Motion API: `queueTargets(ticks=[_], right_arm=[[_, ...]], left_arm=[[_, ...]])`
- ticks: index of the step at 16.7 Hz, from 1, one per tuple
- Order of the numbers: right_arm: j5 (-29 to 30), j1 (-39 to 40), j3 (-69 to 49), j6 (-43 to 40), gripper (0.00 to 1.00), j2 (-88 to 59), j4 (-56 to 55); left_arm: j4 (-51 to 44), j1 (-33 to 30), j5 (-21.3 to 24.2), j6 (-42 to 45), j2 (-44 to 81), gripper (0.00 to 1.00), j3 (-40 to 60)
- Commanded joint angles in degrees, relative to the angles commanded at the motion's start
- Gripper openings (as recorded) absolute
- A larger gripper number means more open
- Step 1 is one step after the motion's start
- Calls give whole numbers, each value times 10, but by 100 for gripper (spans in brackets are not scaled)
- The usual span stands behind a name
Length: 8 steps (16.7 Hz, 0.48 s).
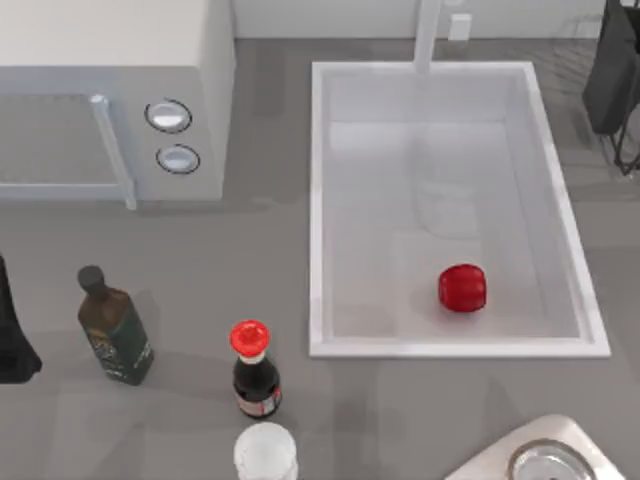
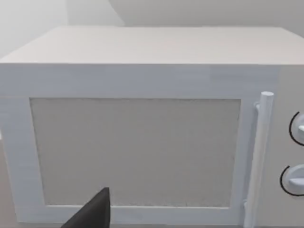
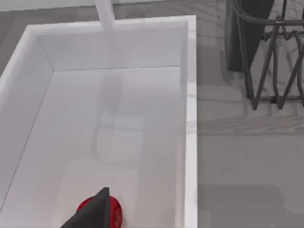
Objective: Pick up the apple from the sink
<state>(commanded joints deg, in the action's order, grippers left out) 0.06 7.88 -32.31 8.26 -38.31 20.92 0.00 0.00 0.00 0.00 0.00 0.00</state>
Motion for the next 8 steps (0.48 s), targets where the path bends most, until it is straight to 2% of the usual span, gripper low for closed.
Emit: queueTargets(ticks=[8], right_arm=[[1, 92, -384, 96, 100, -503, 244]], left_arm=[[0, 0, 0, 0, 0, 100, 0]])
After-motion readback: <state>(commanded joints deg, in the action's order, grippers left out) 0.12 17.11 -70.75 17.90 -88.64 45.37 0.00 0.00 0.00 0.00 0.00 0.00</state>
